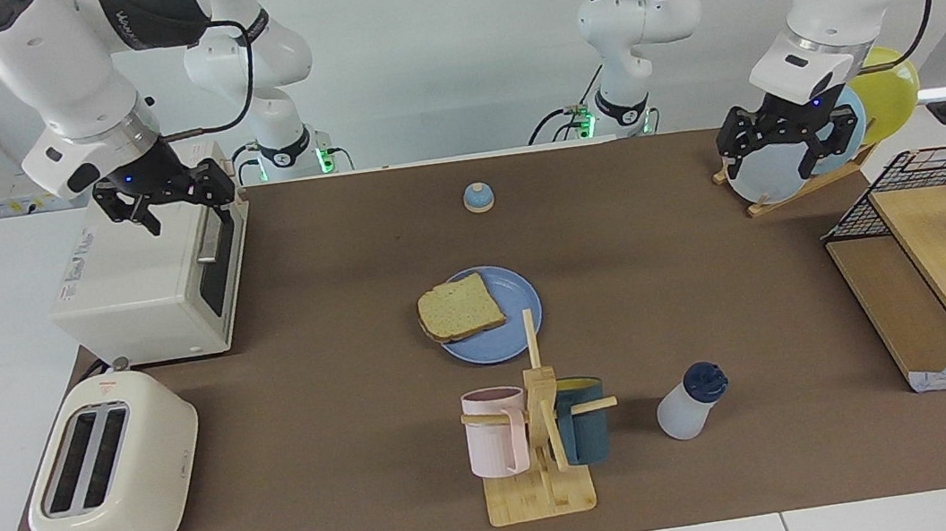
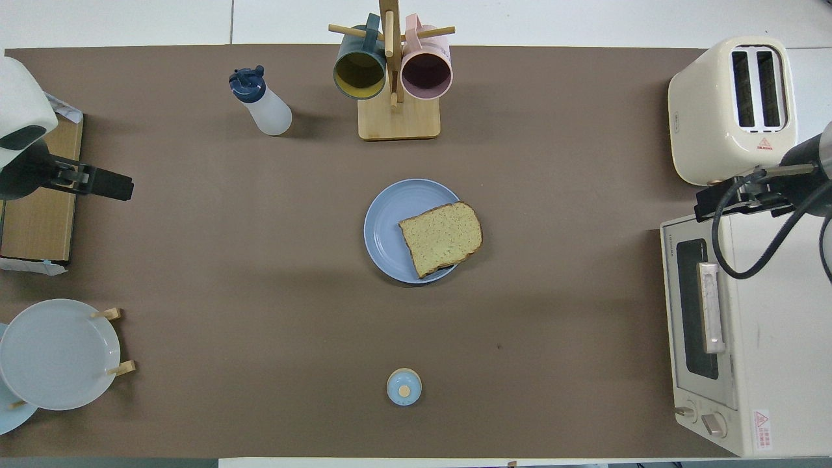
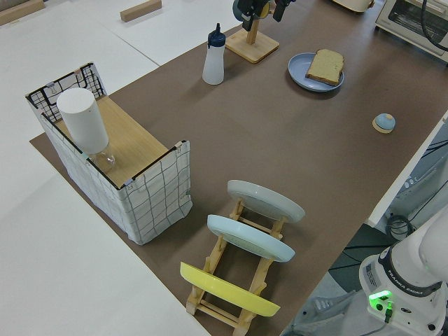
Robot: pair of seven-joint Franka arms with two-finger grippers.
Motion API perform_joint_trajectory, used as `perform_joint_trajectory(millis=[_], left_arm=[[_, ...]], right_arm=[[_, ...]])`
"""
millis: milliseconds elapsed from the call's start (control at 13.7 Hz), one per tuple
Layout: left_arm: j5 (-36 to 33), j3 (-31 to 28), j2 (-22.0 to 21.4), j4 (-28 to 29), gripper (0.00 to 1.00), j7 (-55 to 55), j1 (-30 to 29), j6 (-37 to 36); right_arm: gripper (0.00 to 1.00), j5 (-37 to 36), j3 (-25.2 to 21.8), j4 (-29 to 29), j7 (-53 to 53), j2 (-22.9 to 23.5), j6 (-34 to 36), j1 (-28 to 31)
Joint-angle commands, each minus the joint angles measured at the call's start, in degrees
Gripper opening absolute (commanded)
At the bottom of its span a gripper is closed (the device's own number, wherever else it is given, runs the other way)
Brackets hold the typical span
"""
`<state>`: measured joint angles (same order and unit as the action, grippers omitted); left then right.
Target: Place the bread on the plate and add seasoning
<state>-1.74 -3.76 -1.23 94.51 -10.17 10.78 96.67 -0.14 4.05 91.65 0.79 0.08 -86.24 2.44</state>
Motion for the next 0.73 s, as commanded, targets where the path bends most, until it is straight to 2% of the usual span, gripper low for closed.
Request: perform_joint_trajectory(millis=[0, 293, 439, 586, 659], left_arm=[[0.6, 0.2, -1.4, 0.1, 1.00, -1.2, 0.0, -2.0], [0.6, 0.2, -1.8, 0.1, 1.00, -0.7, 0.0, -0.7], [0.6, 0.2, -1.8, -0.5, 1.00, 1.6, 0.1, -2.3], [1.2, -0.1, -2.2, -2.2, 1.00, 6.8, -0.1, -8.3], [1.2, -0.1, -2.1, -4.9, 1.00, 7.0, -0.1, -12.6]], right_arm=[[1.00, 0.4, 0.3, 0.4, 1.1, -0.3, 0.2, 0.5], [1.00, 0.4, 0.3, 0.4, 1.1, -0.3, 0.1, 0.6], [1.00, 0.4, 0.3, 0.4, 1.1, -0.4, 0.2, 0.6], [1.00, 0.4, 0.3, 0.4, 1.1, -0.4, 0.2, 0.6], [1.00, 0.4, 0.3, 0.5, 1.1, -0.4, 0.2, 0.6]])
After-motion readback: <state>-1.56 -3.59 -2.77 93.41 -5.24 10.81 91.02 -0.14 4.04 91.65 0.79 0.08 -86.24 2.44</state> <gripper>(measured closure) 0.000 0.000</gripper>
